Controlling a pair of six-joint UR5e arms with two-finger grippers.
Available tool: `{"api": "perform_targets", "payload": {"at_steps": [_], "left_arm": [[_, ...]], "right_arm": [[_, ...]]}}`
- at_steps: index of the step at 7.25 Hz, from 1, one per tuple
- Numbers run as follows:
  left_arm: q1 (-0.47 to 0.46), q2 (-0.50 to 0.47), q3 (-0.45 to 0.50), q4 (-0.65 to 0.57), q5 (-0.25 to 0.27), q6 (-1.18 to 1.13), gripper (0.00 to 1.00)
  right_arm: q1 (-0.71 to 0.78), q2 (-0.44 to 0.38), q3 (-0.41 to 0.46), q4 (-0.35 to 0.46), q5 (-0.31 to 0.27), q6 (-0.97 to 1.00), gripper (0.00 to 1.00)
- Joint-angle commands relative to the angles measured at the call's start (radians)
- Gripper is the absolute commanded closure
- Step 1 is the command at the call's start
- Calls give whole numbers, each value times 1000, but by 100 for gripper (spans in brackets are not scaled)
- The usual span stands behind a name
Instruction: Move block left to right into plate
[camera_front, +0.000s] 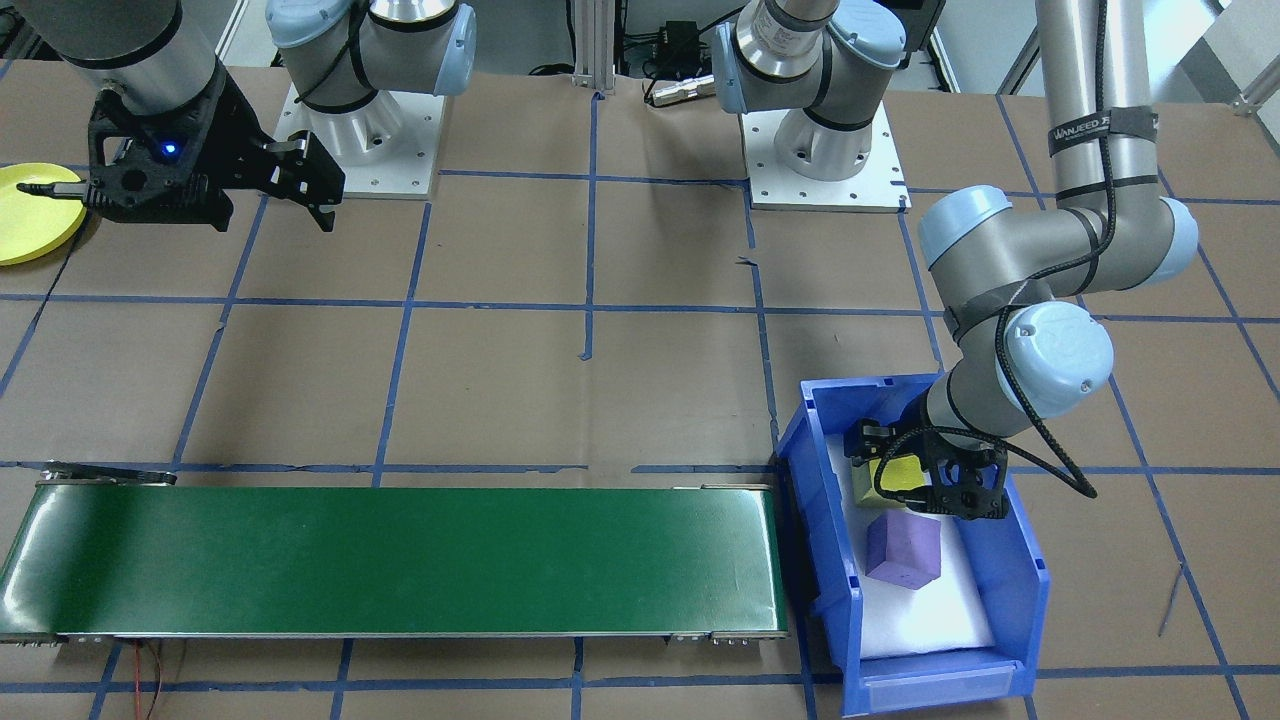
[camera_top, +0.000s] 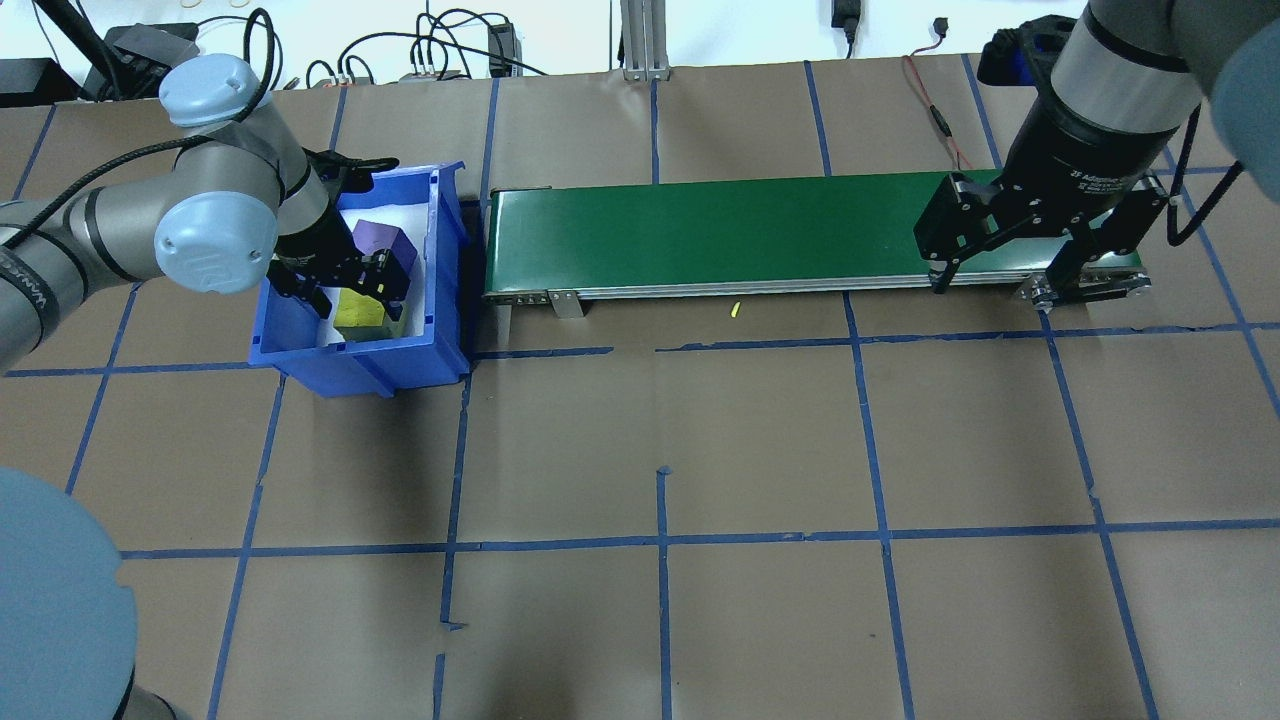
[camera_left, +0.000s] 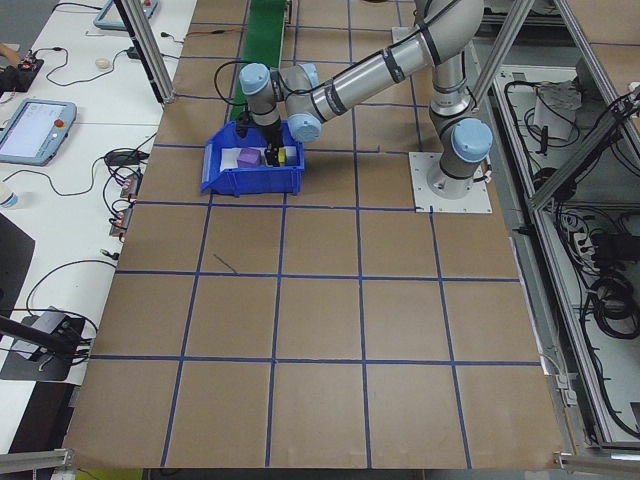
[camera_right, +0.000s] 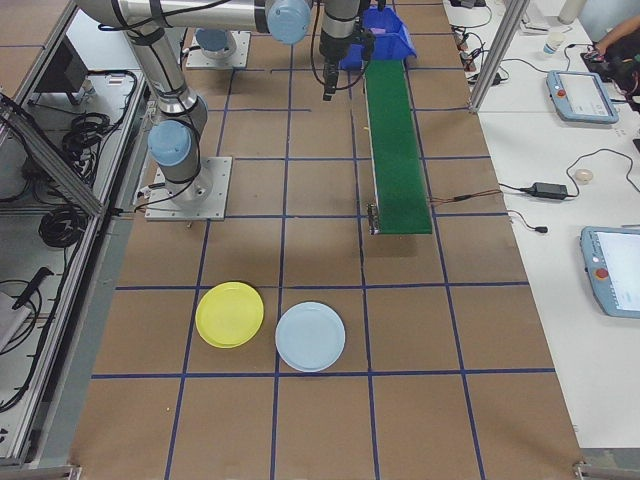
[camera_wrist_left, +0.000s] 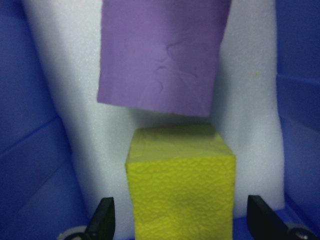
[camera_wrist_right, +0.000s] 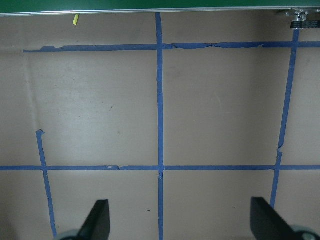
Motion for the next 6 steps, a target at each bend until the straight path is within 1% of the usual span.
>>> {"api": "perform_targets", "payload": {"at_steps": [1, 2, 3, 4, 5, 6], "left_arm": [[-1, 7, 7, 7, 8, -19, 73], [-1, 29, 39, 1, 5, -25, 73], [-4, 65, 123, -66, 5, -34, 71], [-4, 82, 216, -211, -4, -57, 71], [-31, 96, 275, -264, -5, -124, 71], [-99, 113, 283, -249, -12, -172, 68]], "right_arm": [[-1, 3, 3, -3, 0, 2, 0], [-1, 3, 3, -4, 0, 2, 0], [-1, 3, 3, -3, 0, 2, 0], [-1, 3, 3, -3, 2, 2, 0], [-1, 3, 3, -3, 2, 3, 0], [-1, 3, 3, -3, 2, 3, 0]]}}
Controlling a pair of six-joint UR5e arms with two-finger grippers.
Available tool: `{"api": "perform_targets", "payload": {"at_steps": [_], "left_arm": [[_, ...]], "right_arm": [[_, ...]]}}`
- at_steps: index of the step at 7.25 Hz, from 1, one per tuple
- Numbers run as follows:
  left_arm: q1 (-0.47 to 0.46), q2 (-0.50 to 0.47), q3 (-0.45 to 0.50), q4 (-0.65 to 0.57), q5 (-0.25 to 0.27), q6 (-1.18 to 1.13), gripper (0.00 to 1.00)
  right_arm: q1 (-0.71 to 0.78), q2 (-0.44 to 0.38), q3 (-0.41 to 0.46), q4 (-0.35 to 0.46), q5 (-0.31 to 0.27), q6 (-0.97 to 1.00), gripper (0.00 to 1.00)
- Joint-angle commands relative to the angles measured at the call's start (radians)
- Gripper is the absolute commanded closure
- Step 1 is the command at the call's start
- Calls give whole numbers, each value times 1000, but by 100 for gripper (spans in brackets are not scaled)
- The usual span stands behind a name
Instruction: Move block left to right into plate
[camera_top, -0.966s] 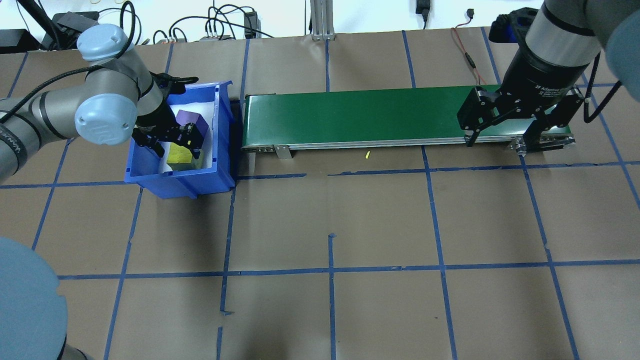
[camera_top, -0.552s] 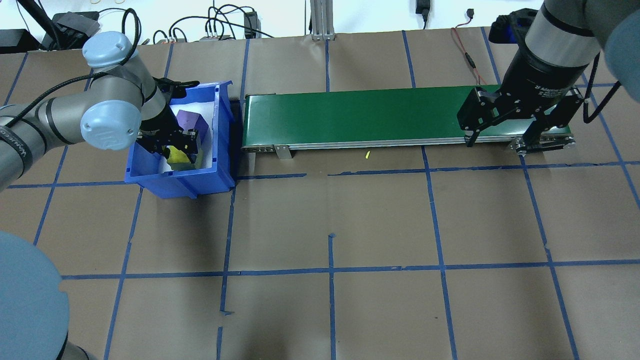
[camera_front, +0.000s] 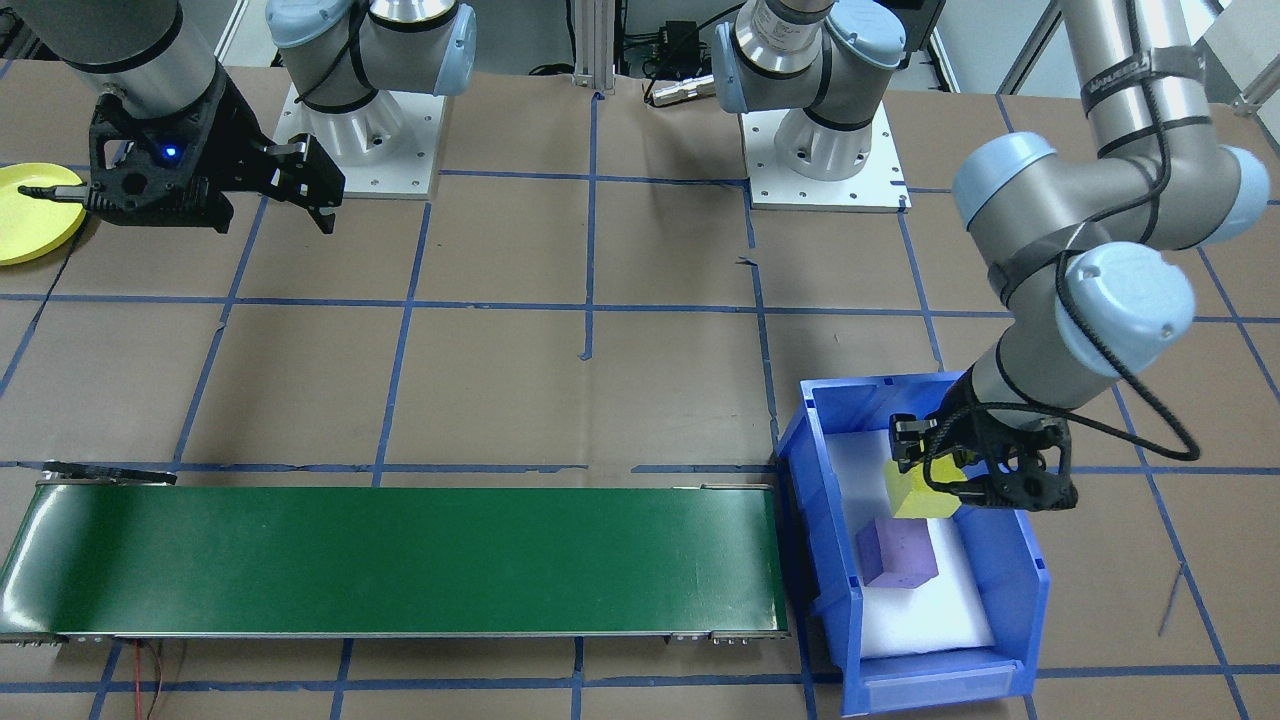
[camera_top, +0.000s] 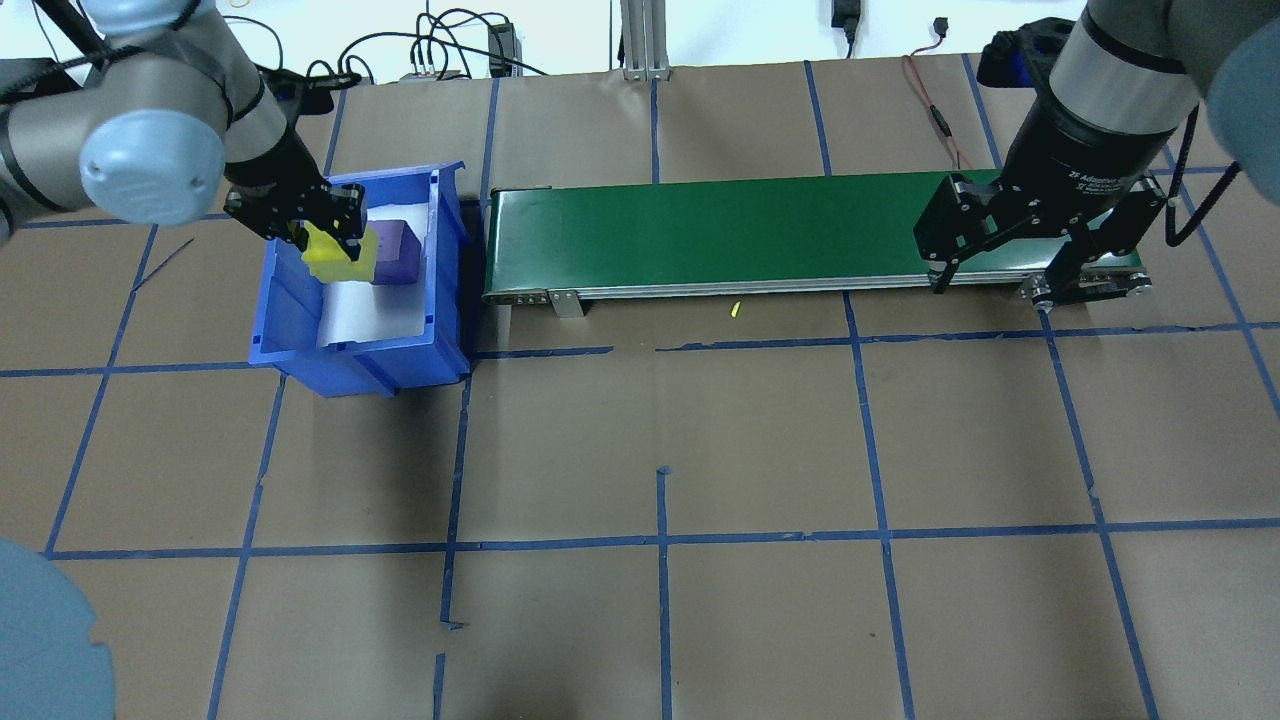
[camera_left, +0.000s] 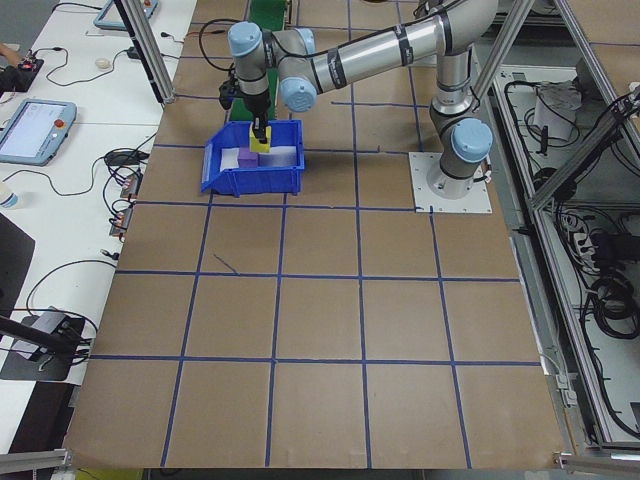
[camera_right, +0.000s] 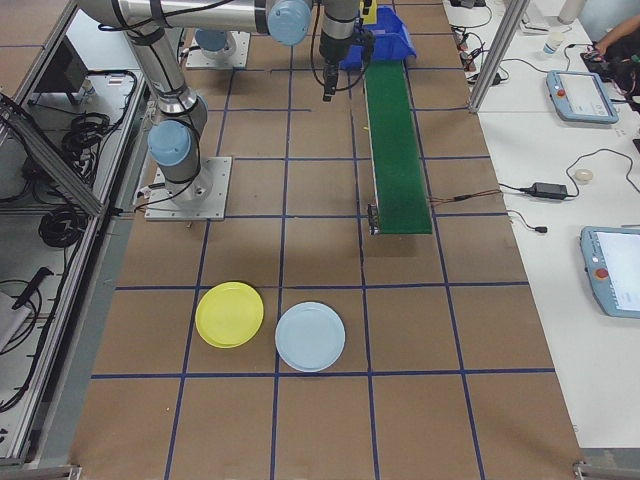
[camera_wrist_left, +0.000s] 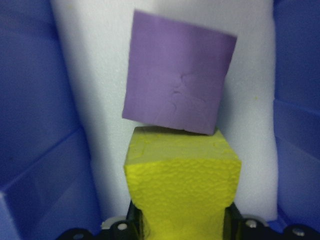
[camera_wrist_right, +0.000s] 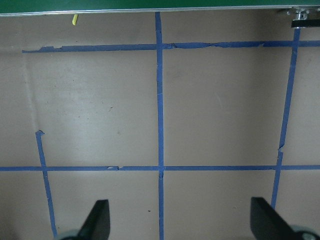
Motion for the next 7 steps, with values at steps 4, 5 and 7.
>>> {"api": "perform_targets", "payload": {"at_steps": [4, 5, 7], "left_arm": [[-251, -92, 29, 205, -98, -217, 64], [-277, -132, 26, 220, -94, -221, 62], [-277, -151, -71, 331, -91, -217, 41]], "right_arm": [[0, 0, 0, -3, 9, 1, 0], [-5, 2, 0, -5, 9, -3, 0], [-43, 2, 9, 5, 8, -36, 0]]}}
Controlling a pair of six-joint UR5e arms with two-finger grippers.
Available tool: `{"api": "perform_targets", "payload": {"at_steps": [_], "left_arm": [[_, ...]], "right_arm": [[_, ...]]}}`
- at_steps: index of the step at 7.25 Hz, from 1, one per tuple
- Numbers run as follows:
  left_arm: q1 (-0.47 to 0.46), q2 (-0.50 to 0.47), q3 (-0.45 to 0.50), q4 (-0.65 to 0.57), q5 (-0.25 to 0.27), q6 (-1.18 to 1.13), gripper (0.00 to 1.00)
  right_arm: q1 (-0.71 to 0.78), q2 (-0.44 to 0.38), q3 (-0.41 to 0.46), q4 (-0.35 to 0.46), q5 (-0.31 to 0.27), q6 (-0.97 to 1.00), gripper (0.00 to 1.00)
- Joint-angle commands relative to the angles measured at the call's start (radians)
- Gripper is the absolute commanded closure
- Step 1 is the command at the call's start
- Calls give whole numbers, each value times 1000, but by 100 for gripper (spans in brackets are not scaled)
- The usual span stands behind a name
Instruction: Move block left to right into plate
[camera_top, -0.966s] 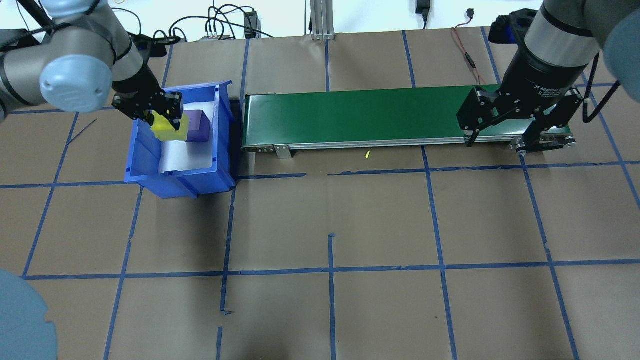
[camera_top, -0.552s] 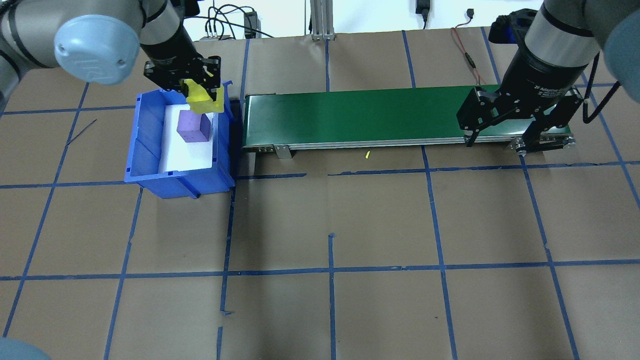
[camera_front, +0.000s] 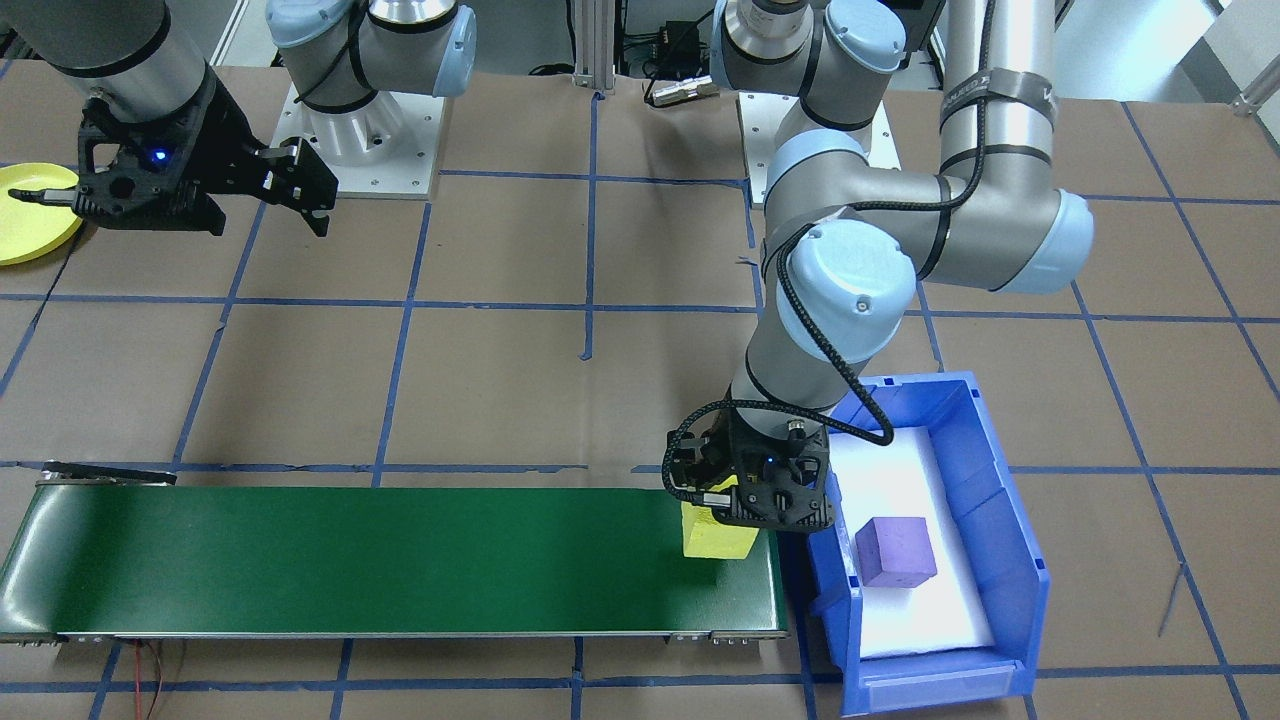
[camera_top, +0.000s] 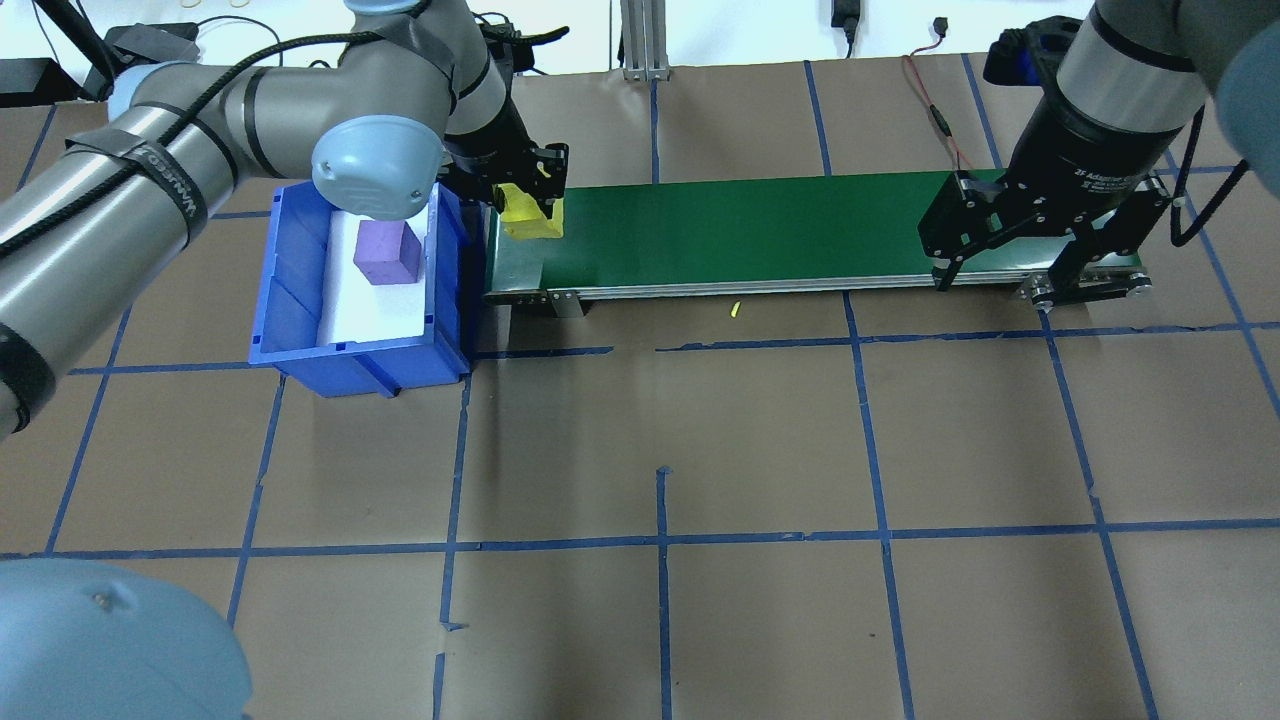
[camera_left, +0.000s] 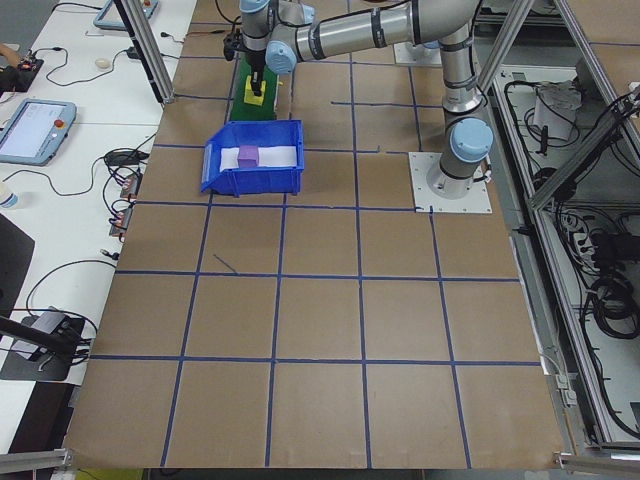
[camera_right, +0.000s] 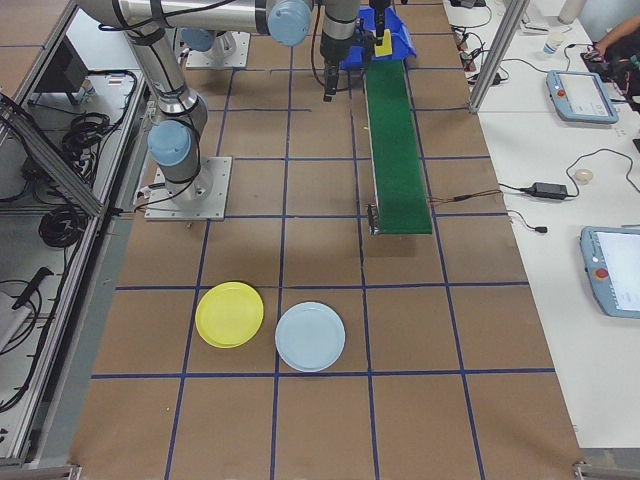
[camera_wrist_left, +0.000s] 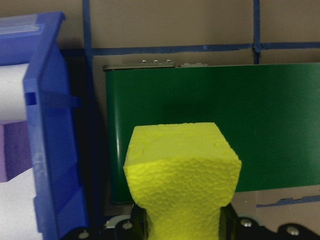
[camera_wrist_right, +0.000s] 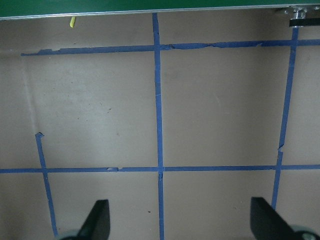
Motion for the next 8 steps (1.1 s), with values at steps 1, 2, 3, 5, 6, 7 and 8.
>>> {"api": "perform_targets", "payload": {"at_steps": [1, 2, 3, 5, 6, 7, 8], "left_arm": [[-6, -20, -107, 154, 3, 1, 1], [-4, -18, -100, 148, 3, 7, 0], [-4, -6, -82, 149, 5, 15, 0], [6, 12, 4, 129, 6, 13, 0], [59, 12, 73, 44, 6, 13, 0], [127, 11, 96, -1, 6, 21, 0], [217, -14, 93, -1, -9, 51, 0]], "right_arm": [[-19, 0, 8, 2, 1, -26, 0], [-19, 0, 8, 2, 0, -27, 0], [-17, -1, 9, 0, 6, -27, 0], [-10, 87, 14, -120, 123, -23, 0], [-7, 159, 5, -238, 214, -11, 0], [-7, 220, -2, -316, 265, 0, 0], [-5, 251, -12, -357, 308, 61, 0]]}}
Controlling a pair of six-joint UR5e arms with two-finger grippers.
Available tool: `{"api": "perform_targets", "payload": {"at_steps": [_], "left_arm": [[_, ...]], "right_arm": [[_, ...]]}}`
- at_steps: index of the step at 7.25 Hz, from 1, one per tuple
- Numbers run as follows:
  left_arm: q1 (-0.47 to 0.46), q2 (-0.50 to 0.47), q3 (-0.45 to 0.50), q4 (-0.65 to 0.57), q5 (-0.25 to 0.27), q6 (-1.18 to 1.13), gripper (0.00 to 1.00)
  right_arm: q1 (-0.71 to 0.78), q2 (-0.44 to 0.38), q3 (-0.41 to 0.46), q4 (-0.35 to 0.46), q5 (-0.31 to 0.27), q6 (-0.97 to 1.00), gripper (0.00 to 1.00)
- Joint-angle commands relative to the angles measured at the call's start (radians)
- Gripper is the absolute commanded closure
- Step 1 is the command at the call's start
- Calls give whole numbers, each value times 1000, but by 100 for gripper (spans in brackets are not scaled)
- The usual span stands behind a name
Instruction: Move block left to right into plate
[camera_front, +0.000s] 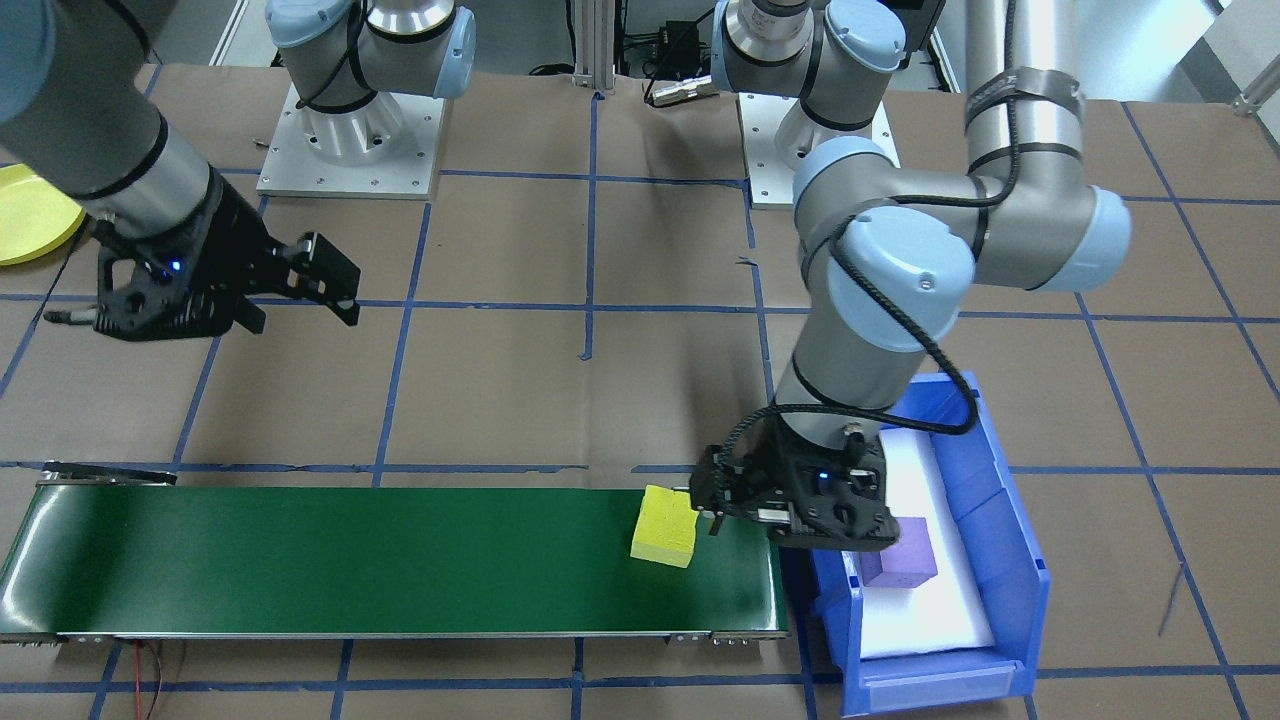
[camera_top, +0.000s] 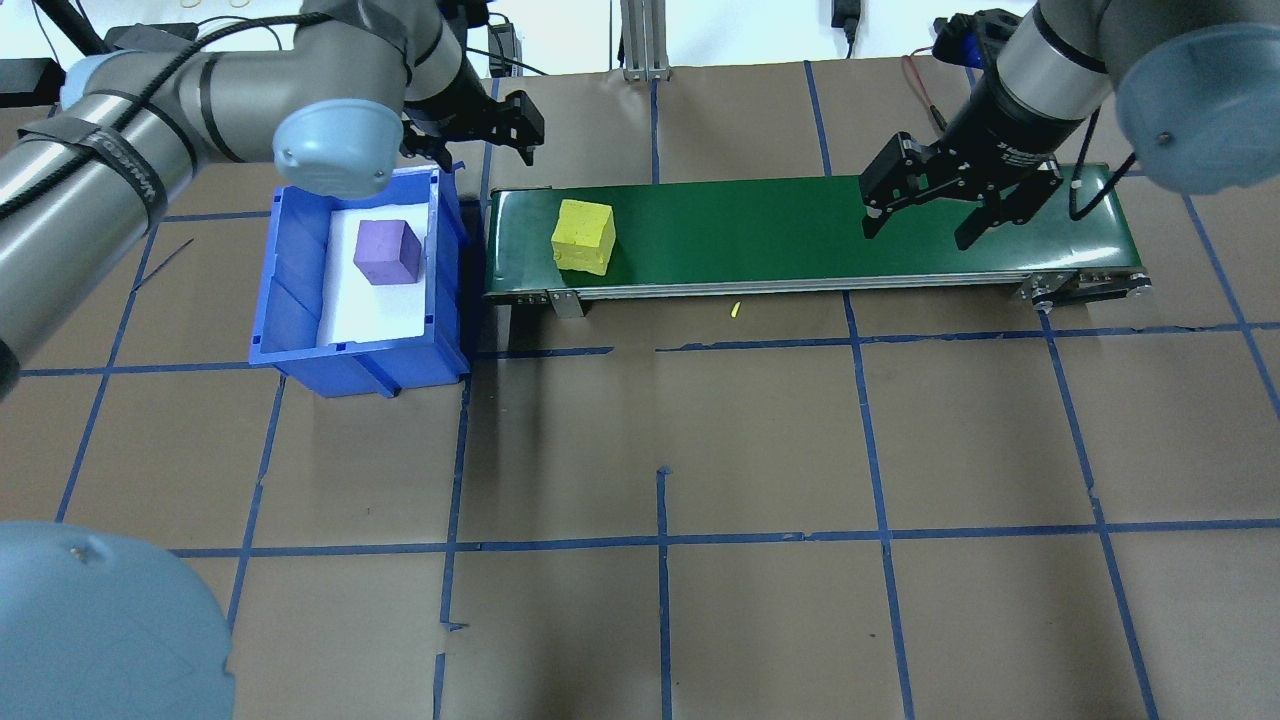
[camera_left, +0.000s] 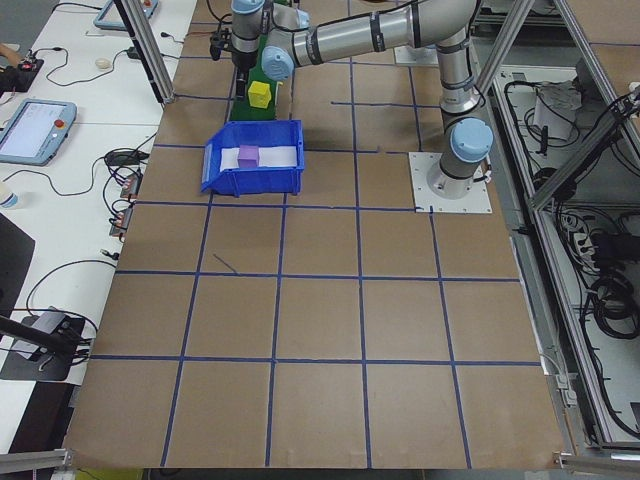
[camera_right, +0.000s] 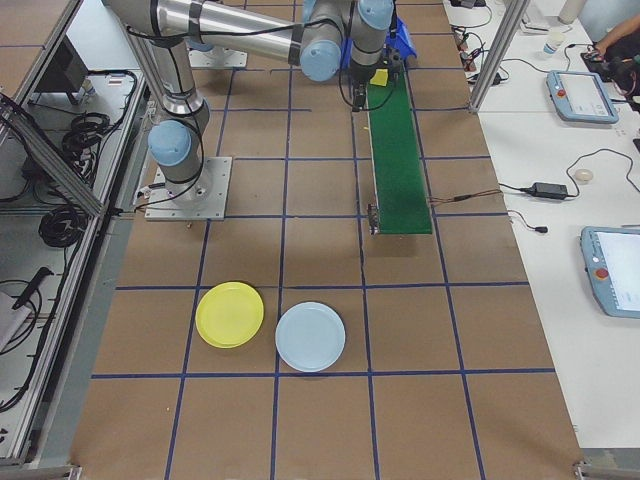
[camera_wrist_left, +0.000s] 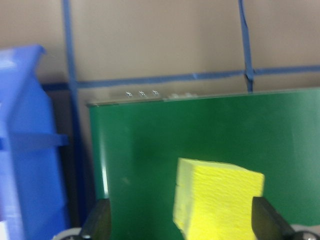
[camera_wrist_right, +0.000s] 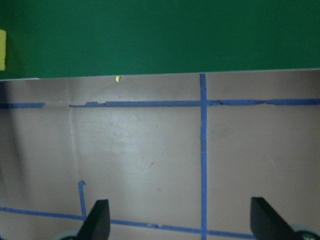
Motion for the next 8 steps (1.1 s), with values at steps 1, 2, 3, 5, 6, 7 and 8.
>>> {"api": "perform_targets", "payload": {"at_steps": [1, 2, 3, 5, 6, 7, 8], "left_arm": [[147, -37, 12, -25, -6, 65, 0], [149, -55, 6, -25, 4, 81, 0], [166, -83, -16, -25, 5, 99, 0], [186, -105, -36, -25, 5, 99, 0], [186, -105, -82, -16, 4, 93, 0], [186, -108, -113, -11, 2, 87, 0], [186, -111, -129, -8, 1, 114, 25]], "right_arm": [[5, 93, -11, -129, 103, 103, 0], [11, 129, -10, -202, 149, 142, 0], [23, 146, 3, -309, 170, 172, 0], [31, 193, -5, -325, 174, 168, 0], [31, 228, -11, -386, 175, 173, 0], [31, 274, -25, -419, 195, 176, 0], [31, 287, -37, -421, 224, 205, 0]]}}
